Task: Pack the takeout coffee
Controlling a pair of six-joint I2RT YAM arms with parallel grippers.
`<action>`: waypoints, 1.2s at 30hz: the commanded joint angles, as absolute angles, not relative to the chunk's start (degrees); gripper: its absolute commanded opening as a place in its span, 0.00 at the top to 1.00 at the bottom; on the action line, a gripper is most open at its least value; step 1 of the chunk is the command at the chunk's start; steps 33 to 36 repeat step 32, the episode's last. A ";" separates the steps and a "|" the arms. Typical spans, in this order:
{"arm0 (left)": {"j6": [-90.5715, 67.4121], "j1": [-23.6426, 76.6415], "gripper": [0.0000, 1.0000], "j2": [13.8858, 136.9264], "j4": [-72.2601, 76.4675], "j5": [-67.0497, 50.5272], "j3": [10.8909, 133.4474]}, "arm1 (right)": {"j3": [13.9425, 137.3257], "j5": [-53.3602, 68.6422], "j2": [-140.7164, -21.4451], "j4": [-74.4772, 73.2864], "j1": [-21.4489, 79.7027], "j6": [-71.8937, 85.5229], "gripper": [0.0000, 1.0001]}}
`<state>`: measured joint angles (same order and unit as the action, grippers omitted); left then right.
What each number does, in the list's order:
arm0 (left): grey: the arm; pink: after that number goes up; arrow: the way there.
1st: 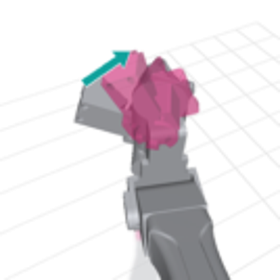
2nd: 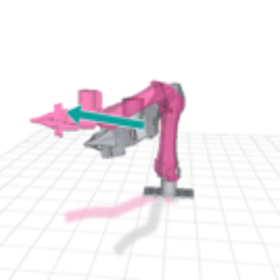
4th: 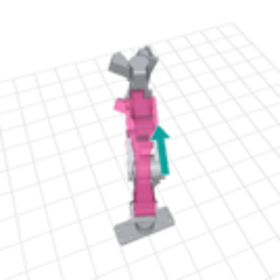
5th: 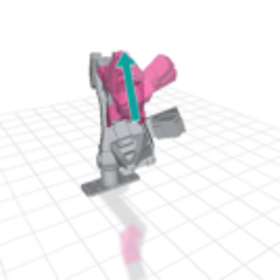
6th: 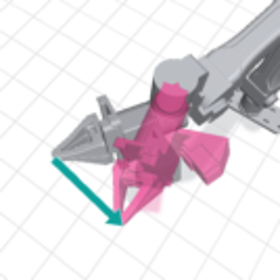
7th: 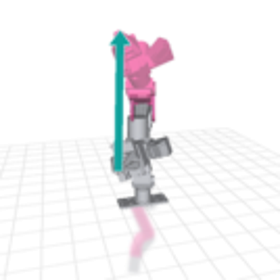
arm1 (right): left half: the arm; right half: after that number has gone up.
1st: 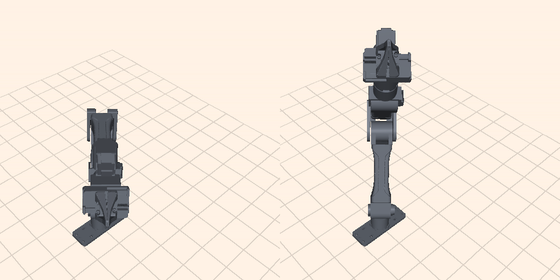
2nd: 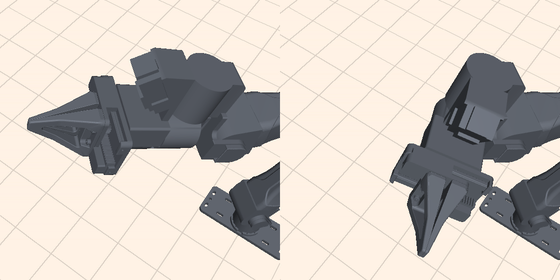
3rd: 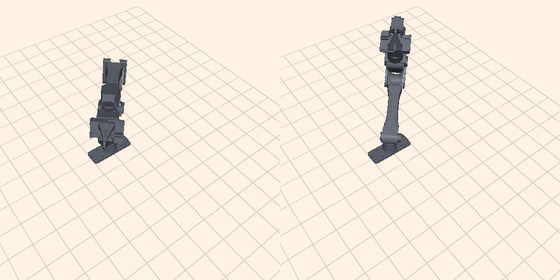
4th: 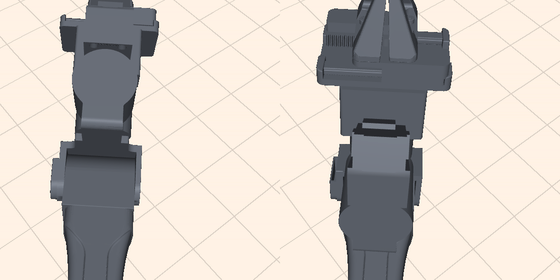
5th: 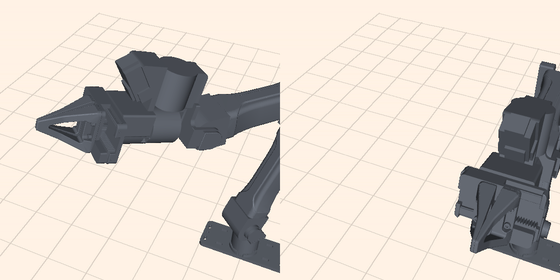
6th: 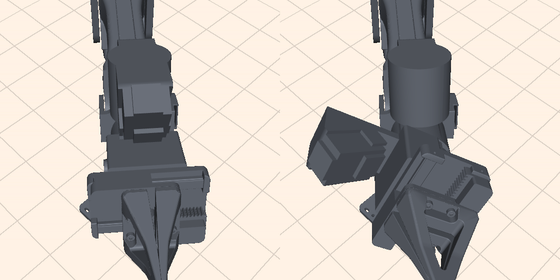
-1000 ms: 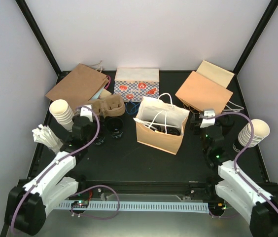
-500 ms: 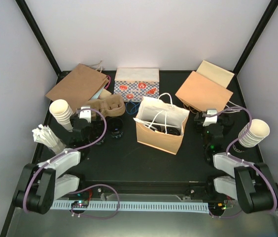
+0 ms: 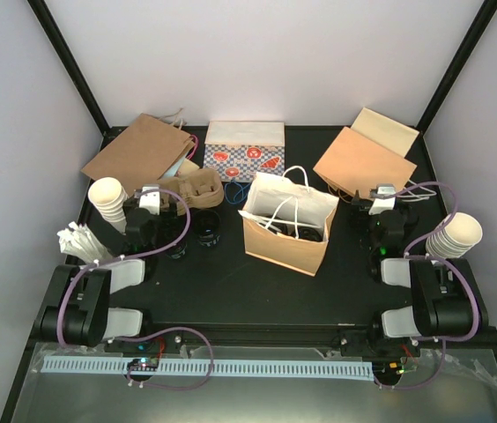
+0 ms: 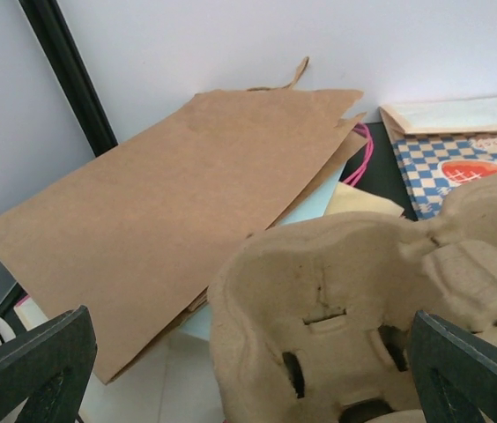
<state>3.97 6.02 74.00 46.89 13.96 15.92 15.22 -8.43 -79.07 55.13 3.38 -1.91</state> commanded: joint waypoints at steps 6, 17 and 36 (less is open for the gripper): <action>4.72 3.44 0.01 79.32 55.30 5.47 16.82 | 15.68 -5.52 -80.39 59.55 2.18 0.00 0.00; 4.59 3.23 0.01 79.20 54.68 4.69 17.05 | 15.97 -5.45 -80.17 58.65 2.15 0.00 0.00; 4.48 3.25 0.01 79.17 54.45 4.66 17.14 | 16.11 -5.35 -80.26 58.38 2.24 -0.08 0.00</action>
